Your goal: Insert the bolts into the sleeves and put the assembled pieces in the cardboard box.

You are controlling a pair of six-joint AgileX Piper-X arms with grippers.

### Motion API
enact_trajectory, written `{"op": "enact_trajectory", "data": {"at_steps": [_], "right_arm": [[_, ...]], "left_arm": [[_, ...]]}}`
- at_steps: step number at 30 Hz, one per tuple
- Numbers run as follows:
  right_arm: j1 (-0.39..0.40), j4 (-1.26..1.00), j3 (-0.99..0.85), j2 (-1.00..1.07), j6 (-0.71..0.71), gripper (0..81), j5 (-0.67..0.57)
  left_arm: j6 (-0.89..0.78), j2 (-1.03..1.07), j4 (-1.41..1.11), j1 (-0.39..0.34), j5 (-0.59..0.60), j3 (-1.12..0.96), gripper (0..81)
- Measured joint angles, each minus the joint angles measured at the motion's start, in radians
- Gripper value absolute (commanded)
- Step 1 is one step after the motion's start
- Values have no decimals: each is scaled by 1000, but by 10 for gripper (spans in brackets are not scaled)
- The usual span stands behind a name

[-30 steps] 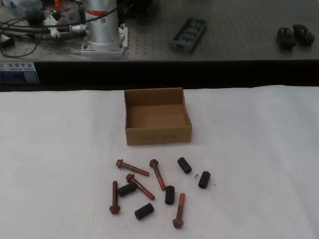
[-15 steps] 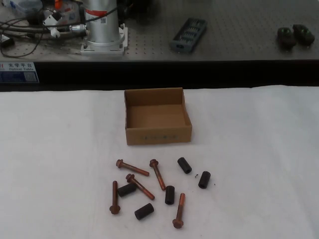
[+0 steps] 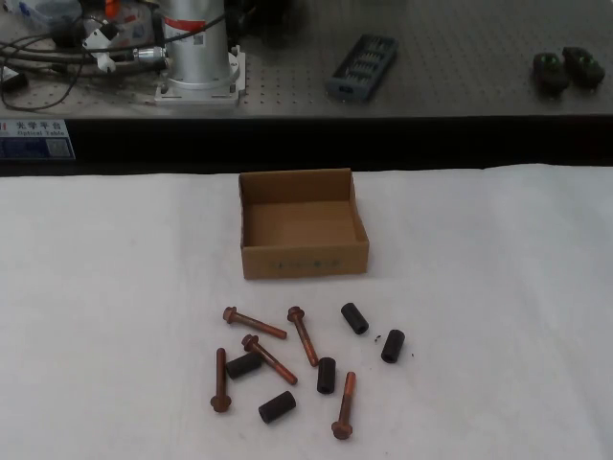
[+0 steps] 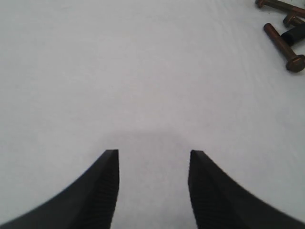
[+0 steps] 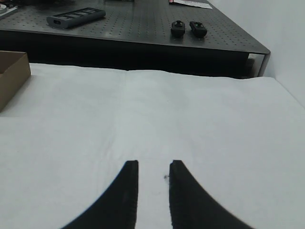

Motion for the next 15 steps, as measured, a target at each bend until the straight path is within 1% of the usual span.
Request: {"op": "enact_trajectory", "data": {"at_steps": [15], "right_arm": [[0,0,0,0,3,184,-3]], "left_arm": [[0,0,0,0,7,0,339]]}}
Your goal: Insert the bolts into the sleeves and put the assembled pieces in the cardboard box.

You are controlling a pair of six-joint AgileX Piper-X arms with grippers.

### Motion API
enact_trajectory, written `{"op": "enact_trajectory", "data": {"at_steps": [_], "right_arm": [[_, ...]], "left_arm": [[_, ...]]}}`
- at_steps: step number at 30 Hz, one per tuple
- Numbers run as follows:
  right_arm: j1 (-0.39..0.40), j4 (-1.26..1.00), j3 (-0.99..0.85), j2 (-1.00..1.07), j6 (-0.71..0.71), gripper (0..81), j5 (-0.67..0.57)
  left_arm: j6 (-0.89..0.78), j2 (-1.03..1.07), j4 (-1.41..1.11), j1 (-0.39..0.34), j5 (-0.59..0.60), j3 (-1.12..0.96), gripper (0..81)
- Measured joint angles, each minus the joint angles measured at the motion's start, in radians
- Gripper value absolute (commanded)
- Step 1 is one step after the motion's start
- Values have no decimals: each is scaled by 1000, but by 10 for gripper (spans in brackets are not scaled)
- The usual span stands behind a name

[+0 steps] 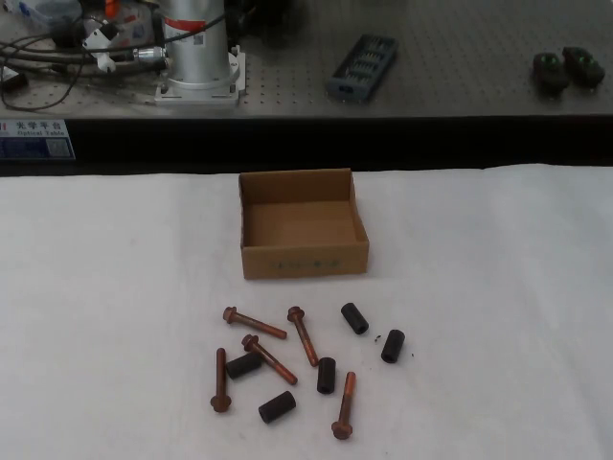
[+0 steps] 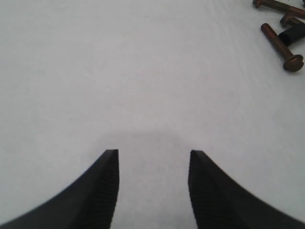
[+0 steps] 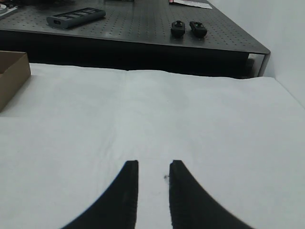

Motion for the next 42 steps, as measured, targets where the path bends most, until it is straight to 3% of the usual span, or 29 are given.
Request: {"op": "enact_trajectory", "data": {"at_steps": [3,9,12,17,22,26,29,33,42], "right_arm": [[0,-7,0,0,32,184,-12],[0,-23,0,0,246,181,-71],[0,-23,0,0,278,121,-123],[0,-34,0,0,346,62,-239],[0,-81,0,41,353,62,-306],[0,-93,-65,183,354,62,-366],[0,-118,-184,425,354,62,-459],[26,-121,-264,576,315,62,-515],[250,-119,-514,1028,24,62,-597]], "left_arm": [[-27,0,0,0,0,0,339],[-87,0,-50,0,20,9,339],[-89,0,-67,0,70,14,321],[-93,0,-94,0,168,21,211],[-106,0,-145,0,271,32,251],[-123,0,-220,0,285,32,333],[-123,0,-230,0,285,32,335],[-123,0,-232,0,285,23,335],[-123,0,-236,0,285,5,335]]}}
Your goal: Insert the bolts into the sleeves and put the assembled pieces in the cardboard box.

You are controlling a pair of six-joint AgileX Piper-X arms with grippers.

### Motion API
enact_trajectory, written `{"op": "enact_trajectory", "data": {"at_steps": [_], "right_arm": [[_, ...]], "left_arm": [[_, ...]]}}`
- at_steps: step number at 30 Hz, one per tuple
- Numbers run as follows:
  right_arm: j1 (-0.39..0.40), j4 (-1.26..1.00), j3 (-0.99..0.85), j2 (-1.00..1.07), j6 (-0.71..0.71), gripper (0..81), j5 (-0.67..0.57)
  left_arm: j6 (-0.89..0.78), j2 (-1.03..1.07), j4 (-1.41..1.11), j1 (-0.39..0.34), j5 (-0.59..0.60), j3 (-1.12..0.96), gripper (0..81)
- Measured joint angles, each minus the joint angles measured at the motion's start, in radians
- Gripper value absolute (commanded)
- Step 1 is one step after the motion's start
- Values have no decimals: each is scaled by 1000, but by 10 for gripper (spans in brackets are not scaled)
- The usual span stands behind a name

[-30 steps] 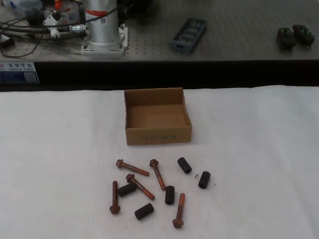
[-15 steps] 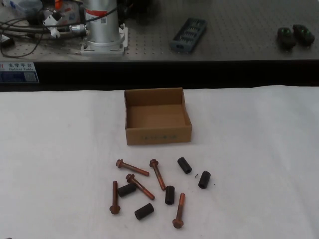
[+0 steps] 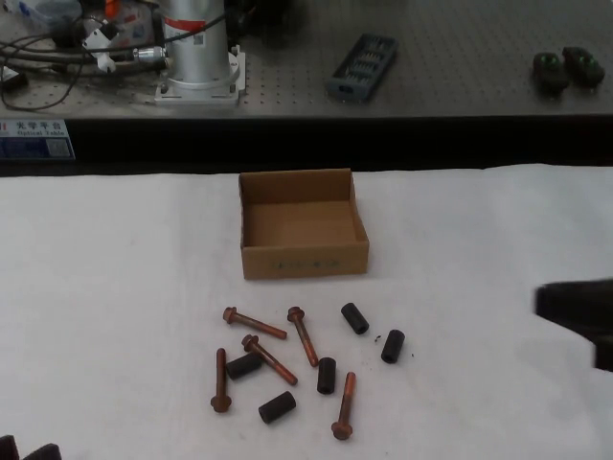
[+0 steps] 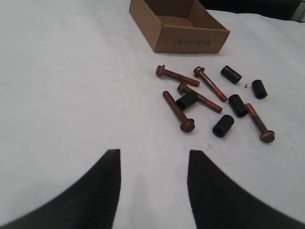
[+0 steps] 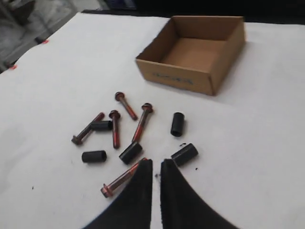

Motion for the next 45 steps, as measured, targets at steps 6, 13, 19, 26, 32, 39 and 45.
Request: {"op": "enact_trajectory", "data": {"at_steps": [6,13,19,26,32,39,45], "right_arm": [[86,20,-143,151,-96,62,2],[173,-13,-328,321,-270,62,7],[228,135,-461,390,-481,62,111],[326,360,-549,495,-883,62,358],[371,375,-554,542,-999,62,391],[373,404,-556,650,-1085,62,401],[381,437,-585,698,-1124,62,405]], "left_arm": [[0,1,-114,0,-7,0,331],[-41,0,-130,0,-77,-2,294],[-38,26,9,0,-46,-16,294],[2,302,31,0,-23,-98,294],[15,563,31,0,12,-266,294],[15,661,29,0,15,-374,294],[15,670,27,0,15,-392,294]]}}
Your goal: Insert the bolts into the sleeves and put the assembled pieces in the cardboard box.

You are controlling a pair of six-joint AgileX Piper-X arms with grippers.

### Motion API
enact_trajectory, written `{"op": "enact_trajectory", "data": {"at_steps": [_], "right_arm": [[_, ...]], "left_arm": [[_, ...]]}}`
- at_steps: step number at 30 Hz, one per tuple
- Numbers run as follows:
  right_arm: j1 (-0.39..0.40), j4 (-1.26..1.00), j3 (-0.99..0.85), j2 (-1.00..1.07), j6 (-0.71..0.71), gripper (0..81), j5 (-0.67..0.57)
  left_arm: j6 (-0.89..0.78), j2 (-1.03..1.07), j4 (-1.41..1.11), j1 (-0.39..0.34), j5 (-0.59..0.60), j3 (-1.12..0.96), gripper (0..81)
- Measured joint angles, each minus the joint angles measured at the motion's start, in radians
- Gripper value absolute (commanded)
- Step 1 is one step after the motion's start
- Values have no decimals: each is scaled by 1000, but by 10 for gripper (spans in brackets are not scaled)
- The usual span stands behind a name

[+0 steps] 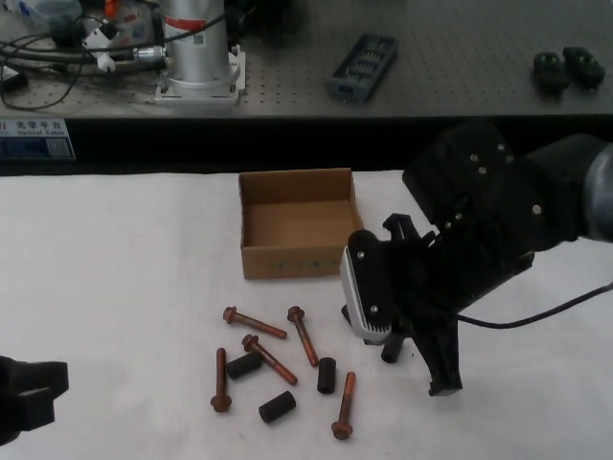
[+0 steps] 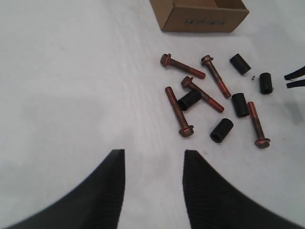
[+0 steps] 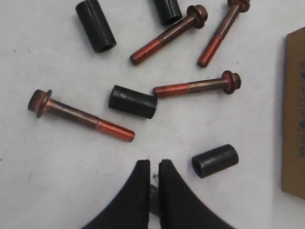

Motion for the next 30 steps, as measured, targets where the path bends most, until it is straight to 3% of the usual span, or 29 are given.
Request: {"op": "enact_trajectory", "data": {"at_steps": [10,12,16,18,30], "right_arm": [[133,33,-18,30,-81,89,1],[156,33,-18,38,-83,151,9],[183,33,-18,49,-83,347,67],[186,33,-18,49,-83,394,94],[186,33,-18,66,-90,394,171]], "left_arm": [[0,2,0,0,0,0,294],[0,2,0,0,0,0,294],[0,2,0,0,0,0,294],[0,2,0,0,0,0,294],[0,2,0,0,0,0,294]]}}
